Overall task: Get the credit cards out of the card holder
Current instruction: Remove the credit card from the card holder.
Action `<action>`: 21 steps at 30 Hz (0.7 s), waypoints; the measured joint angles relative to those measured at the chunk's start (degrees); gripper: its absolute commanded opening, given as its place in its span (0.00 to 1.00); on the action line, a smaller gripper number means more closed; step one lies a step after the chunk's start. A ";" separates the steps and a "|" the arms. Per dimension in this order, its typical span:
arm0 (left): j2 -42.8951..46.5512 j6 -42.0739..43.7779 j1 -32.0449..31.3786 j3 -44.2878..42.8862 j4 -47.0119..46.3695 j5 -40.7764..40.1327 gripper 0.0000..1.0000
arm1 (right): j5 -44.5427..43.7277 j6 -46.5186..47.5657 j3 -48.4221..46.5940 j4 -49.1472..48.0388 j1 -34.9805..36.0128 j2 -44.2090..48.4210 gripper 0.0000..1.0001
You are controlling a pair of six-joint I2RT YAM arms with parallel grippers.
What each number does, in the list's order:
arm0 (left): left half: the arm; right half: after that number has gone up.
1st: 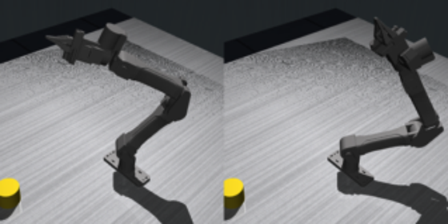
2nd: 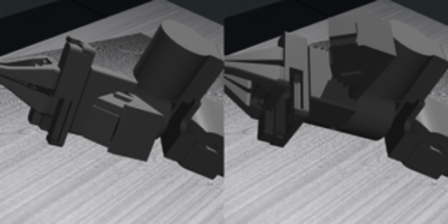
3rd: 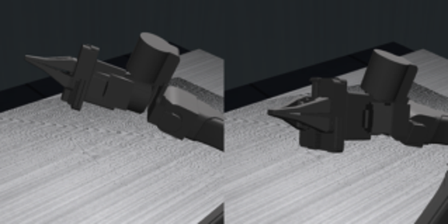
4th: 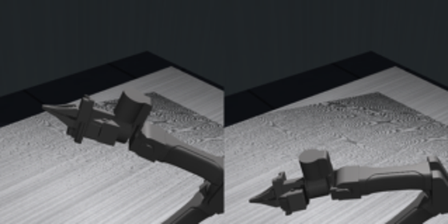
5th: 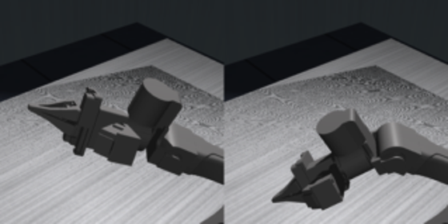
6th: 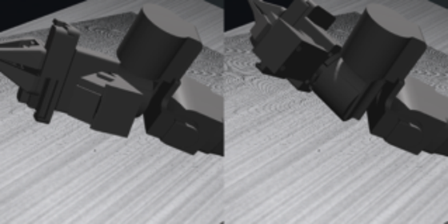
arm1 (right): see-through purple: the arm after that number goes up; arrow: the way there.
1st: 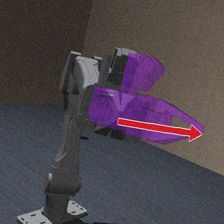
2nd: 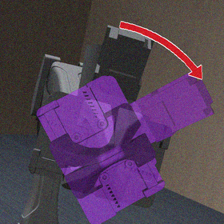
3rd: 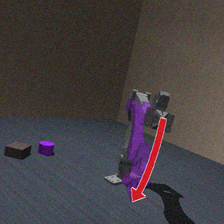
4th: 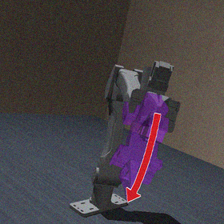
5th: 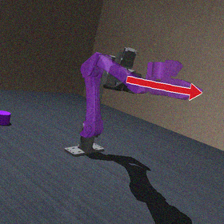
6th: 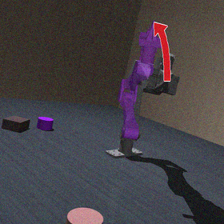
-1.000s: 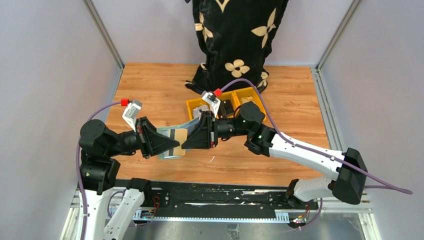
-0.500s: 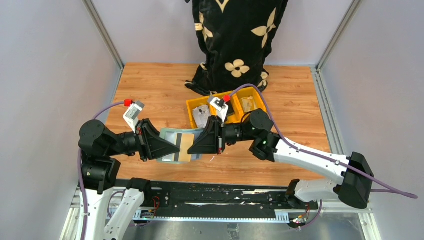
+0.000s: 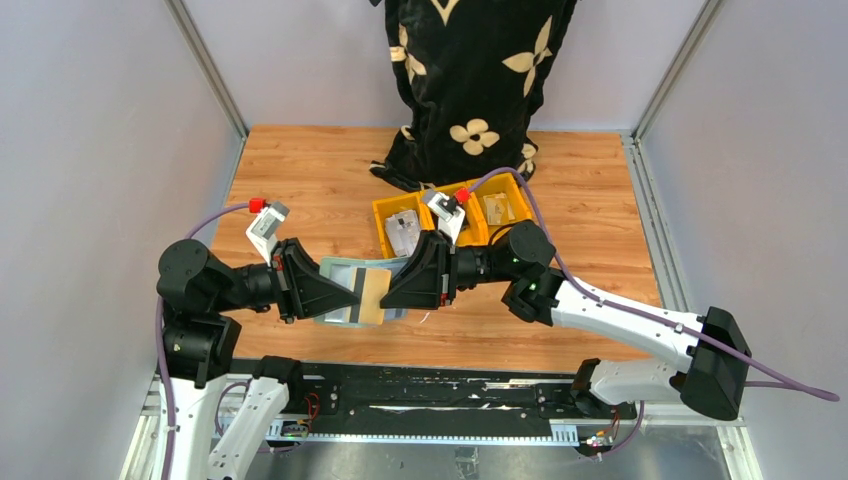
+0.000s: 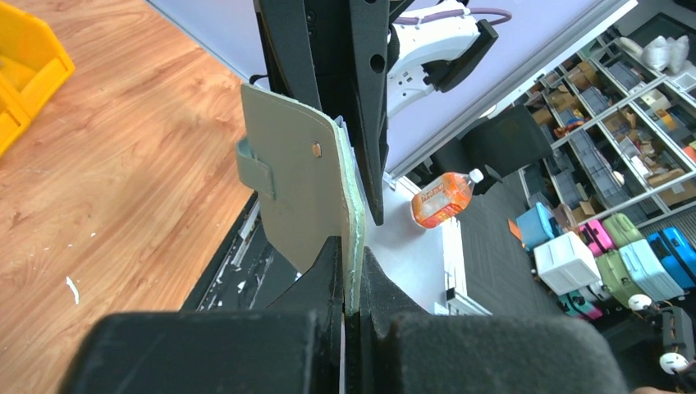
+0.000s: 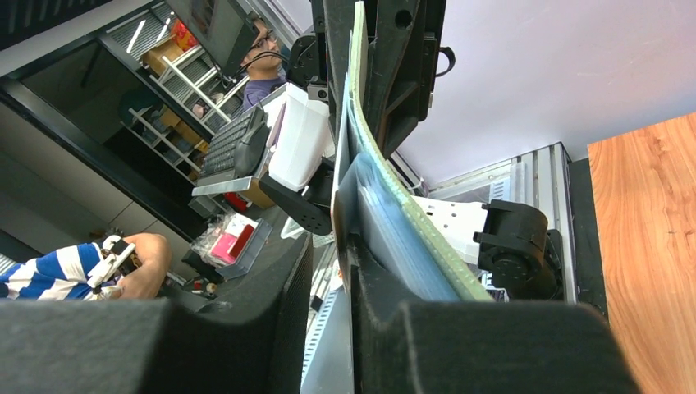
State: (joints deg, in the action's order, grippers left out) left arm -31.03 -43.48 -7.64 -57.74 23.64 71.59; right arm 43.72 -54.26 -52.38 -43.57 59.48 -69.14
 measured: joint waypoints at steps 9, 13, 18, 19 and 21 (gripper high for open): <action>0.00 -0.24 0.00 -0.96 -0.02 0.24 0.00 | -0.39 -0.46 0.24 -0.76 -0.17 0.17 0.00; 0.00 -0.24 0.00 -1.11 0.02 0.28 0.00 | -0.74 -0.48 2.34 -1.09 -0.70 2.05 0.00; -0.15 -0.24 0.00 -2.10 -0.02 0.22 0.00 | -0.85 -0.44 4.48 -0.90 -1.88 5.33 0.00; -0.15 -0.24 0.00 -2.29 -0.02 0.22 0.00 | -0.83 -0.39 4.57 -0.57 -2.03 5.75 0.00; -0.15 -0.24 0.00 -2.40 -0.04 0.11 0.00 | -0.68 -0.17 4.57 0.42 -2.47 6.38 0.00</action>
State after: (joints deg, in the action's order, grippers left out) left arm -31.18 -43.72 -7.64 -60.14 23.59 71.70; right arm 43.05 -54.43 -47.81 -43.16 57.01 -62.76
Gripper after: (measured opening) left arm 0.041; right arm 0.006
